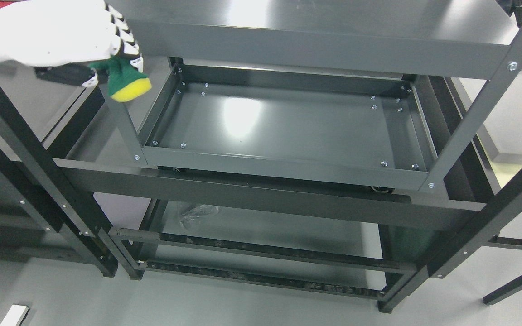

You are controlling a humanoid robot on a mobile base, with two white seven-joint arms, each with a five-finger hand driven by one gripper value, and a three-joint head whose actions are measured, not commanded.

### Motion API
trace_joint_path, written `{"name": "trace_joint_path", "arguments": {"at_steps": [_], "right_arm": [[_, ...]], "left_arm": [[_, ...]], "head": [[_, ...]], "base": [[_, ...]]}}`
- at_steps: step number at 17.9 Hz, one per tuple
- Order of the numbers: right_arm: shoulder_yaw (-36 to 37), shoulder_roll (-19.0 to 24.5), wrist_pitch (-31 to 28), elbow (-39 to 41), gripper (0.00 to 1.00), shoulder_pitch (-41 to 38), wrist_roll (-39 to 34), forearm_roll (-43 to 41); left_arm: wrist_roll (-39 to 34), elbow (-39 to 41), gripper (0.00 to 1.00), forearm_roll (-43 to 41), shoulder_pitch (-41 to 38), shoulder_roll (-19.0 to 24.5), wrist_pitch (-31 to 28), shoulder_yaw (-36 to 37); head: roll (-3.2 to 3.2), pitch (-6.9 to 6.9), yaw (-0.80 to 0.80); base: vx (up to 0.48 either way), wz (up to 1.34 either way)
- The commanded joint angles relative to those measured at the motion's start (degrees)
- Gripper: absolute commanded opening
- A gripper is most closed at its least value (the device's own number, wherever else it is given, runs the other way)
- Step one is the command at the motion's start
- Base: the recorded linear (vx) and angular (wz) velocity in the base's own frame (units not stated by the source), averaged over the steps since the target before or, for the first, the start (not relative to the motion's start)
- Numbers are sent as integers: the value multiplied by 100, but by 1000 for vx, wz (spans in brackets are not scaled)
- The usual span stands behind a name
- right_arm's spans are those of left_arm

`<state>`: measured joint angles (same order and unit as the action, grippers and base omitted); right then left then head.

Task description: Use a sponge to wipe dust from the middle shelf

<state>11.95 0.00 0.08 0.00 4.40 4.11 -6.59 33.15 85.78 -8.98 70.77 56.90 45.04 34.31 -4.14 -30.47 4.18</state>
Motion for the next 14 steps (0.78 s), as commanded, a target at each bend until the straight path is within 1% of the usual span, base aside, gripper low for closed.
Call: {"name": "trace_joint_path", "arguments": {"at_steps": [1, 2, 3, 5, 6, 8, 10, 11, 12, 14], "right_arm": [[0, -100, -412, 100, 100, 8, 2, 0], [0, -100, -412, 100, 100, -1, 2, 0], [0, -100, -412, 100, 100, 8, 2, 0], [0, -100, -412, 100, 100, -1, 2, 0], [0, -100, -412, 100, 100, -1, 2, 0], [0, -100, -412, 100, 100, 8, 2, 0], [0, -100, -412, 100, 100, -1, 2, 0], [0, -100, -412, 100, 100, -1, 2, 0], [0, -100, -412, 100, 100, -1, 2, 0], [0, -100, -412, 100, 100, -1, 2, 0]], "left_arm": [[-63, 88, 0, 1949, -1230, 306, -4, -1278], [-185, 70, 0, 2327, -1406, 26, -4, -1251], [-395, 53, 0, 2470, -1590, -272, -4, -1269], [-1061, 53, 0, 2463, -2073, -1001, -4, -1251], [-1343, 53, 0, 2463, -2293, -1414, -4, -1277], [-1880, -191, 0, 2463, -2663, -2537, -4, -1435], [-1917, -709, 0, 2454, -2909, -3470, -4, -1681], [-1926, -903, 0, 2454, -3006, -3753, -4, -1760], [-1944, -949, 1, 2463, -3207, -3991, -256, -1874], [-1953, -749, 1, 2480, -3804, -4526, -993, -2199]], "head": [[0, 0, 0], [0, 0, 0], [0, 0, 0], [0, 0, 0], [0, 0, 0], [0, 0, 0], [0, 0, 0], [0, 0, 0], [0, 0, 0], [0, 0, 0]], "base": [[0, 0], [0, 0], [0, 0], [0, 0], [0, 0], [0, 0], [0, 0], [0, 0], [0, 0], [0, 0]]}}
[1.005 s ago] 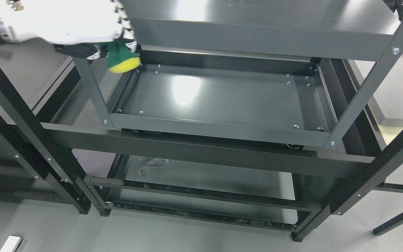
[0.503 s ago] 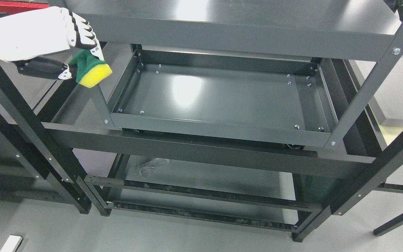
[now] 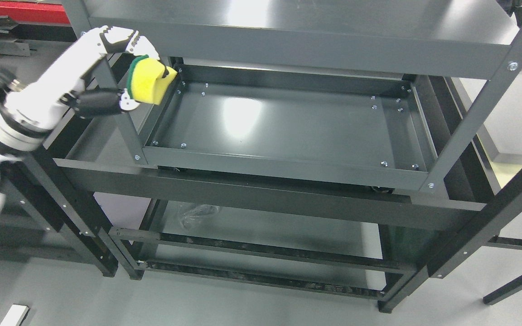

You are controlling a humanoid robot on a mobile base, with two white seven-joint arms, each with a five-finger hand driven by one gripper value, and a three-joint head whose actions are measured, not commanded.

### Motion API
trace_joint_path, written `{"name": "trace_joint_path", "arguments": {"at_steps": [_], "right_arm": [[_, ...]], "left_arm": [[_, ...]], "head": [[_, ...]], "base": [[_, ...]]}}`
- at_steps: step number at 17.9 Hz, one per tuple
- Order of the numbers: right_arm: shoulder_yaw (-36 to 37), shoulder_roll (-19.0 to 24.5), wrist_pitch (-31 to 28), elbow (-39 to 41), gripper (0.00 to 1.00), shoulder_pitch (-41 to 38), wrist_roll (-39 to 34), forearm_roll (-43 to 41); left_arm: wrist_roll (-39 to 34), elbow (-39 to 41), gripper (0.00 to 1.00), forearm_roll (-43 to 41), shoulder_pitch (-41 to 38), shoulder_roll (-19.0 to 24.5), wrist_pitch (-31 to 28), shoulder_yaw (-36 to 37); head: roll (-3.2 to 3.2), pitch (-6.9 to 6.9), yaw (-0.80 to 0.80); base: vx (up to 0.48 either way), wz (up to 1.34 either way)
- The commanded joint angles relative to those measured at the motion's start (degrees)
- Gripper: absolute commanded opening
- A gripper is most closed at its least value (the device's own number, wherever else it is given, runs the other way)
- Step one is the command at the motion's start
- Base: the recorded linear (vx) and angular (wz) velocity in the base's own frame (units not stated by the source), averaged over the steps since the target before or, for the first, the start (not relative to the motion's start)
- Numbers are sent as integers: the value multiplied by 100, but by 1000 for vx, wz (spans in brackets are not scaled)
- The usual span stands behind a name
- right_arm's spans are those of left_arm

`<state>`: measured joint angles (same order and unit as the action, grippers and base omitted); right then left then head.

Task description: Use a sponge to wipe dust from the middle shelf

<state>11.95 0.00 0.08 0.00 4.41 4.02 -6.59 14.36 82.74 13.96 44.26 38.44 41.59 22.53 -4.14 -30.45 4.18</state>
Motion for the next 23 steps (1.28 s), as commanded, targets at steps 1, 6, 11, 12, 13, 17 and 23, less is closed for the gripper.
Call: {"name": "trace_joint_path", "arguments": {"at_steps": [1, 6, 11, 12, 13, 17, 23], "right_arm": [[0, -100, -412, 100, 100, -2, 11, 0], [0, -100, -412, 100, 100, 7, 11, 0], [0, -100, -412, 100, 100, -2, 11, 0], [0, -100, -412, 100, 100, -2, 11, 0], [0, -100, -412, 100, 100, -2, 11, 0], [0, -100, -412, 100, 100, -2, 11, 0], [0, -100, -412, 100, 100, -2, 11, 0]], "left_arm": [[-74, -382, 1, 186, -1331, -2901, -905, -1240], [-574, -311, 0, 125, -2157, -3263, -1628, -1594], [-1283, -84, 1, -1000, -2238, -3744, -2689, -1903], [-1696, 161, 1, -1001, -2229, -3744, -3222, -1841], [-2266, 599, 2, -992, -2203, -3744, -4185, -1805], [-2685, 1815, 2, -965, -2281, -3744, -4680, -1209], [-2254, 1904, 0, -965, -3406, -3744, -3676, -487]], "head": [[0, 0, 0], [0, 0, 0], [0, 1, 0], [0, 1, 0], [0, 1, 0], [0, 1, 0], [0, 1, 0]], "base": [[0, 0], [0, 0], [0, 0], [0, 0], [0, 0], [0, 0], [0, 0]]}}
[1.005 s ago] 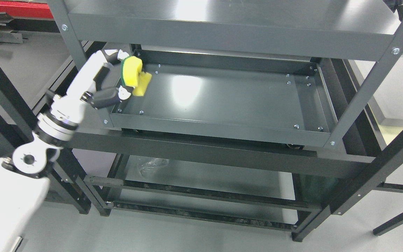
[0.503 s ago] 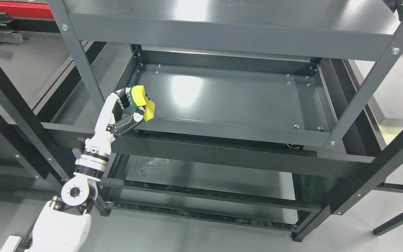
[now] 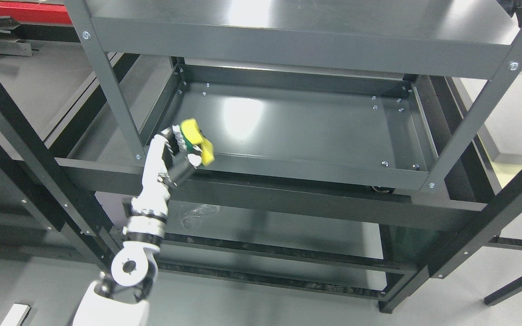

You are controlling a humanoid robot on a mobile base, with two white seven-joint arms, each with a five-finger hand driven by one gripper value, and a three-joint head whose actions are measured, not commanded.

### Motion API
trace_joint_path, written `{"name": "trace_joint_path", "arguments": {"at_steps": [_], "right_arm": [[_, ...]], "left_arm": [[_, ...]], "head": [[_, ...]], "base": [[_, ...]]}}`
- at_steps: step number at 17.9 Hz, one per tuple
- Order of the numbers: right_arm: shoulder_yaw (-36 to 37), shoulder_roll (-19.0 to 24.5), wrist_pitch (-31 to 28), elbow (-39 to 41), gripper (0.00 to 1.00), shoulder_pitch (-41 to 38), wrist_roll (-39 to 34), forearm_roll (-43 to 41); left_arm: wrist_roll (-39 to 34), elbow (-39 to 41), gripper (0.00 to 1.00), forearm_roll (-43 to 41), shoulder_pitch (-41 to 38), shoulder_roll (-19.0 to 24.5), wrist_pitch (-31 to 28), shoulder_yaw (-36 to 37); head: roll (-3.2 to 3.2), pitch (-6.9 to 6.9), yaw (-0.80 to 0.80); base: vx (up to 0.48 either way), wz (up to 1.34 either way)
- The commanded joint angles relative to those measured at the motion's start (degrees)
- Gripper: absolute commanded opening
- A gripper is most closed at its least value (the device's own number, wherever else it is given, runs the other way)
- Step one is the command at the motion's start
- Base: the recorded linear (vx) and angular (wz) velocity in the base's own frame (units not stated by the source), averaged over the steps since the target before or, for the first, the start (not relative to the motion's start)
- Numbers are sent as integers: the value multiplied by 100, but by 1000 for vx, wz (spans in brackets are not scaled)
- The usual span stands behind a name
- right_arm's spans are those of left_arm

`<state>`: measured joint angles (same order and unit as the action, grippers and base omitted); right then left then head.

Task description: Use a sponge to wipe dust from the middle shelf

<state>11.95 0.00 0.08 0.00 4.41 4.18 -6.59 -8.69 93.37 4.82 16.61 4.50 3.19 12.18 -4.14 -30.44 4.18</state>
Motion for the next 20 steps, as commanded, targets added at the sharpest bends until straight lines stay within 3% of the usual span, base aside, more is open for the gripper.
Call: {"name": "trace_joint_path", "arguments": {"at_steps": [1, 8, 20], "right_arm": [[0, -100, -412, 100, 100, -2, -5, 0], [0, -100, -412, 100, 100, -2, -5, 0], [0, -100, -412, 100, 100, -2, 4, 0]], "left_arm": [[52, 840, 0, -51, -642, -350, 164, 531], [69, 832, 0, -51, -633, -350, 120, -672], [95, 832, 0, -51, -712, -350, 32, -717]], "head": [[0, 0, 0], [0, 0, 0], [0, 0, 0]], "base": [[0, 0], [0, 0], [0, 0]]}}
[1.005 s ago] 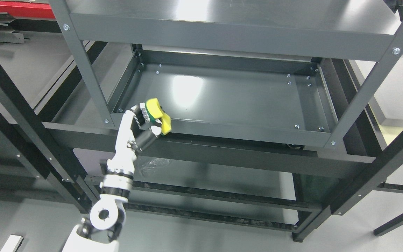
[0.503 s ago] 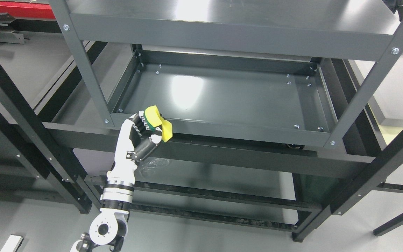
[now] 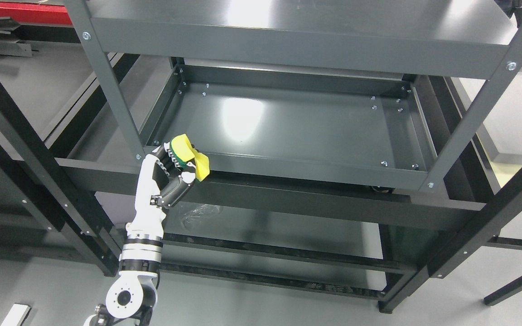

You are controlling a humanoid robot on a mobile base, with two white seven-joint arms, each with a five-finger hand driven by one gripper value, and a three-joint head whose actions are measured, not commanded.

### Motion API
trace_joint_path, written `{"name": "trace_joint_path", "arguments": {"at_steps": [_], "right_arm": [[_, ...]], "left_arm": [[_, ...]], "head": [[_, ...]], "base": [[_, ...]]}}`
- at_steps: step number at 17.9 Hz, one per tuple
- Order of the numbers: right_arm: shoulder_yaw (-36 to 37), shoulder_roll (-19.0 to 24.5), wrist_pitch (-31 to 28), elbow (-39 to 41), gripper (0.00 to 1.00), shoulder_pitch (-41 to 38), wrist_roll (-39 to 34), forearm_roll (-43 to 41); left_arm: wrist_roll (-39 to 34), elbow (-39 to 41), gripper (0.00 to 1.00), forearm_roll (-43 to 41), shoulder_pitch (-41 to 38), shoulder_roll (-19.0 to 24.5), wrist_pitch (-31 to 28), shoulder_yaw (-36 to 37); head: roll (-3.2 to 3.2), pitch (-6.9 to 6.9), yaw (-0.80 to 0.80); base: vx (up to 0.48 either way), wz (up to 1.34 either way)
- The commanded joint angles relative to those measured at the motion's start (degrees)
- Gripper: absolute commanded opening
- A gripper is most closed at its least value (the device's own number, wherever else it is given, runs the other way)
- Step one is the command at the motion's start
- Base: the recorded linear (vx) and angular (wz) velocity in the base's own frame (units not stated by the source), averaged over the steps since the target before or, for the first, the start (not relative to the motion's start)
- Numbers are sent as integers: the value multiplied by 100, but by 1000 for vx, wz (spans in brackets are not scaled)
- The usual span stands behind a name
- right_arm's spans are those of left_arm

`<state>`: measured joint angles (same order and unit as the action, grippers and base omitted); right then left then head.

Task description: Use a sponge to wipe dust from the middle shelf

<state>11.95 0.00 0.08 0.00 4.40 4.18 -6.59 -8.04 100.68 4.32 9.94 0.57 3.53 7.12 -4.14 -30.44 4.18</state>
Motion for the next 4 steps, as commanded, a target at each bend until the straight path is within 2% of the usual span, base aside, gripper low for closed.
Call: {"name": "trace_joint_path", "arguments": {"at_steps": [1, 4], "right_arm": [[0, -100, -412, 100, 100, -1, -5, 0], [0, -100, -412, 100, 100, -1, -5, 0]], "left_arm": [[39, 101, 0, -1, -44, 43, -1, -220], [74, 101, 0, -1, -44, 43, 25, -220]], "head": [[0, 0, 0], [0, 0, 0]], "base": [[-10, 22], [-14, 8]]}}
